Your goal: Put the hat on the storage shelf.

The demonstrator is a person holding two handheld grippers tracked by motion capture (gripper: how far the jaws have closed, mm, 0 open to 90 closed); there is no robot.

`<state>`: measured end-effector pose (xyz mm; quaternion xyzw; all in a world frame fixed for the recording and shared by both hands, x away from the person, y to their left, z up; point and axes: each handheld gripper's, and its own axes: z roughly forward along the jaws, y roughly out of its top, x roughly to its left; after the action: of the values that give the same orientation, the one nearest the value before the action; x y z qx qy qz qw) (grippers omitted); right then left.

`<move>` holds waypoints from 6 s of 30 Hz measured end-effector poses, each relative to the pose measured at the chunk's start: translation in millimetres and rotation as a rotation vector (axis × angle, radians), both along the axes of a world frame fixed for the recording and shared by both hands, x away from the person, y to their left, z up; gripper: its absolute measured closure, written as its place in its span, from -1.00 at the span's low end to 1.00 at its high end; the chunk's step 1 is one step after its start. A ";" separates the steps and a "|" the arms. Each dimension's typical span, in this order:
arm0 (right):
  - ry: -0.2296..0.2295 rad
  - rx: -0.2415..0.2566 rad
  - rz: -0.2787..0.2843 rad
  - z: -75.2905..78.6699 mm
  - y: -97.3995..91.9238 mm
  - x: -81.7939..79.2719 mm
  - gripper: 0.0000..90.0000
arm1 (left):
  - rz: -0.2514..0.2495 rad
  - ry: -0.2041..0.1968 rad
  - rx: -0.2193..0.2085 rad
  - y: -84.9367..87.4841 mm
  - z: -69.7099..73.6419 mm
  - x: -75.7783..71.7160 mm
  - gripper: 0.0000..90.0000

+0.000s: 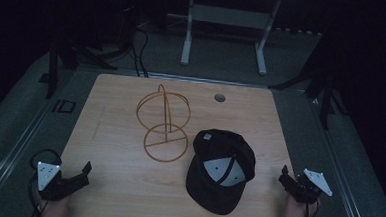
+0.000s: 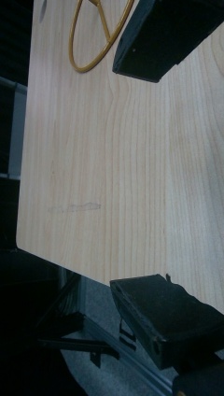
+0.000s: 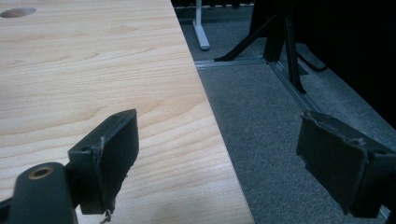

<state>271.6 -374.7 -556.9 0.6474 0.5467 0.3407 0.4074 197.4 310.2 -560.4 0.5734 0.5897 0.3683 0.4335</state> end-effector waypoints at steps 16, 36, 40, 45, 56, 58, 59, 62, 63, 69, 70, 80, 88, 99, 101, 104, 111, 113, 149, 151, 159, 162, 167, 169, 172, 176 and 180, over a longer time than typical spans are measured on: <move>-0.031 -0.007 0.148 63.4 5.3 -13.5 -0.70 | 0.003 0.002 -0.007 -1.0 0.8 0.3 -0.97; -0.040 0.089 0.561 163.0 87.4 -24.3 -0.70 | -0.022 0.005 -0.015 -2.2 1.5 0.1 -0.97; -0.007 0.085 0.588 158.1 99.1 -20.2 -0.66 | -0.027 0.007 -0.010 -3.1 1.6 0.4 -0.97; 0.068 0.083 0.610 140.2 114.1 -7.2 -0.58 | -0.032 0.008 -0.008 -3.5 1.7 0.3 -0.97; 0.191 -0.023 0.562 94.1 133.6 12.8 -0.14 | -0.040 0.010 -0.006 -4.3 2.0 0.6 -0.97; 0.184 -0.059 0.525 90.2 133.4 14.0 0.11 | -0.042 0.013 -0.004 -4.5 1.9 0.7 -0.97; 0.189 -0.067 0.517 88.4 132.7 15.4 0.23 | -0.042 0.013 -0.006 -4.5 1.9 0.8 -0.97; 0.189 -0.073 0.487 82.7 128.1 19.9 0.61 | -0.045 0.014 -0.006 -4.5 1.8 0.9 -0.97; 0.189 -0.073 0.487 82.7 128.1 19.9 0.61 | -0.046 0.015 -0.005 -4.5 1.8 0.8 -0.97; 0.194 -0.055 0.489 82.0 124.7 24.6 0.97 | -0.051 0.017 -0.004 -4.9 1.4 1.4 -0.97; 0.195 -0.051 0.490 82.7 124.9 25.1 0.97 | -0.050 0.020 0.002 -5.1 1.4 1.4 -0.97; 0.107 -0.003 0.514 104.4 135.7 25.2 0.97 | -0.069 0.057 0.016 -18.2 2.5 -0.4 -0.97; 0.050 -0.003 0.535 128.8 138.3 27.5 0.98 | -0.179 0.034 -0.002 -51.9 13.3 1.7 -0.97; -0.041 -0.054 0.532 173.3 138.0 24.8 0.98 | -0.494 0.001 -0.022 -126.6 32.1 8.8 -0.97; -0.057 -0.052 0.530 179.2 134.8 23.1 0.97 | -0.502 0.029 -0.017 -139.2 37.1 12.3 -0.97; -0.068 -0.041 0.532 184.4 132.4 20.6 0.97 | -0.578 0.062 -0.026 -159.9 46.8 18.4 -0.97; -0.091 -0.056 0.541 191.3 134.3 14.8 0.97 | -0.643 0.060 -0.023 -188.8 64.2 30.7 -0.93; -0.094 -0.066 0.543 192.5 136.3 13.7 0.97 | -0.670 0.044 -0.010 -202.5 72.4 36.4 -0.92; -0.111 -0.067 0.628 188.7 147.5 -2.7 0.97 | -0.752 -0.037 0.007 -296.3 132.8 95.5 0.16; -0.108 -0.065 0.635 187.6 148.1 -3.7 0.97 | -0.749 -0.033 0.004 -296.2 133.8 96.7 0.33; -0.105 -0.063 0.653 184.2 151.0 -7.9 0.97 | -0.734 -0.037 0.038 -295.8 138.9 97.9 0.90; -0.106 -0.062 0.654 182.1 151.4 -10.6 0.97 | -0.727 -0.040 0.051 -296.3 143.0 97.3 0.96; -0.115 -0.047 0.652 176.7 148.1 -16.7 0.97 | -0.718 -0.067 0.044 -295.3 150.3 94.4 0.98; -0.112 -0.042 0.672 169.7 145.9 -20.3 0.97 | -0.721 -0.070 0.038 -294.8 153.3 93.7 0.98; -0.105 -0.038 0.678 164.5 144.8 -22.7 0.97 | -0.720 -0.080 0.055 -295.7 156.8 92.2 0.98; -0.096 -0.023 0.705 157.8 142.9 -28.7 0.97 | -0.701 -0.105 0.103 -298.1 159.5 88.7 0.98; -0.085 -0.049 0.761 153.4 140.1 -37.5 0.86 | -0.715 -0.114 0.113 -298.4 162.4 87.4 0.98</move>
<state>234.1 -234.6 -403.5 0.3737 0.7385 0.4808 0.2893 284.8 11.8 -398.0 0.7447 0.3055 0.2568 0.5349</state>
